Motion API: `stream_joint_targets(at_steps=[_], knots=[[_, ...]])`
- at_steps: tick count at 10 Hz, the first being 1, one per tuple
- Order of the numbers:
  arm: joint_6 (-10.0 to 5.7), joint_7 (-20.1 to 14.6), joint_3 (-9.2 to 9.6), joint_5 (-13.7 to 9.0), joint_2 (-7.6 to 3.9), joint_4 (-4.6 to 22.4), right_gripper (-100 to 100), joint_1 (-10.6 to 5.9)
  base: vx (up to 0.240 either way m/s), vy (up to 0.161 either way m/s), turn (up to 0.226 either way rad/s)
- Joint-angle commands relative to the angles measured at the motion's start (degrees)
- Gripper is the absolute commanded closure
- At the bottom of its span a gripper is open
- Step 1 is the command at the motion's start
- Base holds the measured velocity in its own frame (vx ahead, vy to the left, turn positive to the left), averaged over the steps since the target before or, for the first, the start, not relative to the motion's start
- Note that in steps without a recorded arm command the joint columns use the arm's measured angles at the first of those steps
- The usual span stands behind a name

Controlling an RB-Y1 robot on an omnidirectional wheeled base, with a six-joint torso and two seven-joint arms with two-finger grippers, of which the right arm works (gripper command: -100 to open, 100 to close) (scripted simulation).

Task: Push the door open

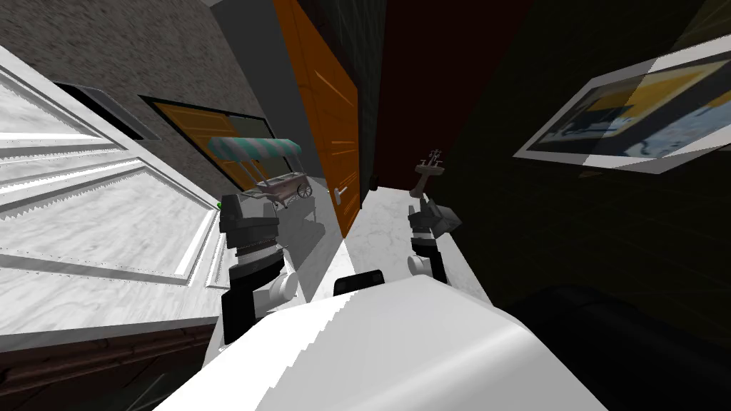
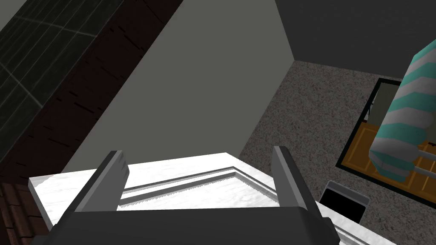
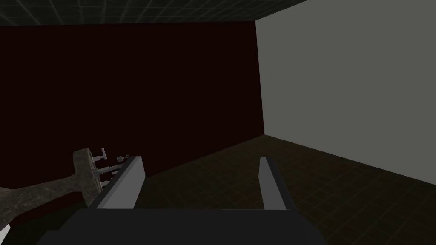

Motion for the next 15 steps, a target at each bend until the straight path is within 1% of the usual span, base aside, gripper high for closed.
stream_joint_targets(at_steps=[1, 3, 5, 7, 8, 9, 10, 14, 15], knots=[[0.15, -0.9, 1.22, 0.9, -0.71, 1.0, -100, -0.51, 0.178, 0.015, 0.075], [0.32, -1.8, 2.58, 1.9, -1.43, 2.2, -100, -1.08, 0.204, -0.046, 0.068], [0.54, -3.1, 4.38, 3.2, -2.31, 3.7, -100, -1.84, 0.18, -0.071, 0.074], [0.81, -4.6, 6.6, 4.9, -3.3, 5.5, -100, -2.77, 0.197, -0.041, 0.087], [0.89, -5.0, 7.21, 5.3, -3.56, 6.0, -100, -3.03, 0.154, -0.047, 0.087], [1.05, -5.9, 8.51, 6.3, -4.09, 7.1, -100, -3.57, 0.152, -0.053, 0.085], [1.13, -6.4, 9.15, 6.8, -4.35, 7.7, -100, -3.84, 0.131, -0.056, 0.07], [1.83, -10.4, 14.89, 11.0, -6.51, 12.5, -100, -6.26, 0.165, -0.083, 0.12], [1.93, -10.9, 15.65, 11.6, -6.78, 13.1, -100, -6.58, 0.175, -0.091, 0.081]])
